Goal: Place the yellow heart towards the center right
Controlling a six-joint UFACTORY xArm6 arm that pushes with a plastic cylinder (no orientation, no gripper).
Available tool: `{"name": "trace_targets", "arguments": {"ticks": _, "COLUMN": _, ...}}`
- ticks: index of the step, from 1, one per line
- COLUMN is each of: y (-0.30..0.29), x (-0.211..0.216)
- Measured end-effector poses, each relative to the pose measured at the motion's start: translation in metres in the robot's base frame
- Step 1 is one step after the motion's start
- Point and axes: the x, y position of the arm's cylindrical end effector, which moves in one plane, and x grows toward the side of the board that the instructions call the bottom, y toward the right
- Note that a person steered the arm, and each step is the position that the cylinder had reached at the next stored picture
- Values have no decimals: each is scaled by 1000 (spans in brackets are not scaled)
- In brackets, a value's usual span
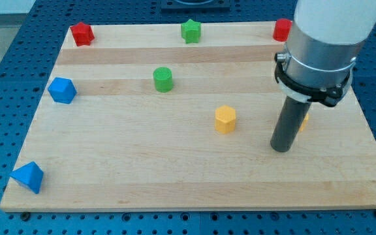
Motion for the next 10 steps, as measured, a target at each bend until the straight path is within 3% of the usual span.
{"name": "trace_targets", "arguments": {"ticks": 4, "y": 40, "x": -18}}
{"name": "trace_targets", "arguments": {"ticks": 10, "y": 32, "x": -55}}
